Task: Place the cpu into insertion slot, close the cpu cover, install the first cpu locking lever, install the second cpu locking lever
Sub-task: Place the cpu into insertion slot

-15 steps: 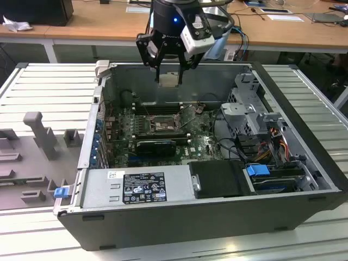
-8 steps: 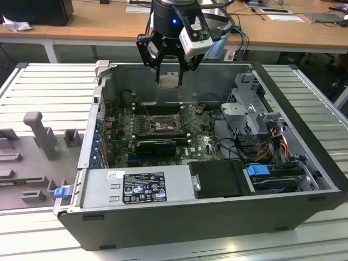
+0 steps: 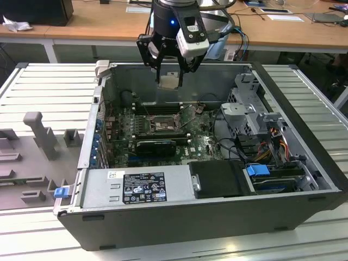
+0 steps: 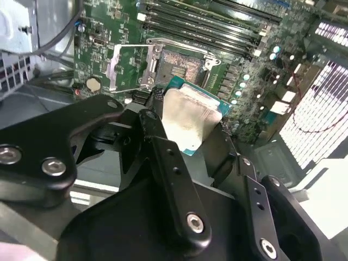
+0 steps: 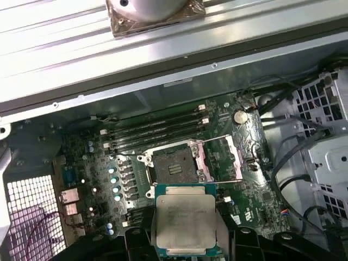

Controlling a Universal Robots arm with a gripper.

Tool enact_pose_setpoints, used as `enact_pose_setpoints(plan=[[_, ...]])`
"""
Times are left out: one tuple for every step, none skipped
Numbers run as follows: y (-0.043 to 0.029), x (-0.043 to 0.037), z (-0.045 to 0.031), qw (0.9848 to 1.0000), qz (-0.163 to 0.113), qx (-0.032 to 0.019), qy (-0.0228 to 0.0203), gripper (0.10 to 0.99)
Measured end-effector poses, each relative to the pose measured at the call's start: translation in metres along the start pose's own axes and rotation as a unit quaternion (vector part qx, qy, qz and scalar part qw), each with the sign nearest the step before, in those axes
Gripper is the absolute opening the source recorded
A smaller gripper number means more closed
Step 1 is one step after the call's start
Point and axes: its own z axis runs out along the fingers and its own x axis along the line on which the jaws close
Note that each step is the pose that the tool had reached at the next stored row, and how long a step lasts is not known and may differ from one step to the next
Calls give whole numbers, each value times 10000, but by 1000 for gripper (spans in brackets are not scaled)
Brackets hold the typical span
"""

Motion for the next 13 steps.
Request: enact_pose_setpoints(plan=[[0, 0, 2, 9999, 142, -2, -12, 529], [0, 0, 5, 9997, 254, -5, -22, 529], [0, 0, 7, 9993, 374, -8, -32, 529], [0, 0, 8, 9989, 465, -9, -40, 529], [-1, 0, 10, 9984, 570, -11, -49, 529], [-1, 0, 12, 9978, 658, -13, -57, 529], [-1, 0, 13, 9974, 717, -14, -62, 529], [-1, 0, 13, 9971, 754, -15, -65, 529], [-1, 0, 14, 9966, 823, -16, -71, 529], [-1, 0, 15, 9960, 895, -18, -77, 529], [-1, 0, 15, 9956, 928, -19, -80, 529], [-1, -1, 17, 9951, 982, -21, -85, 529], [-1, -1, 20, 9946, 1033, -21, -88, 529]])
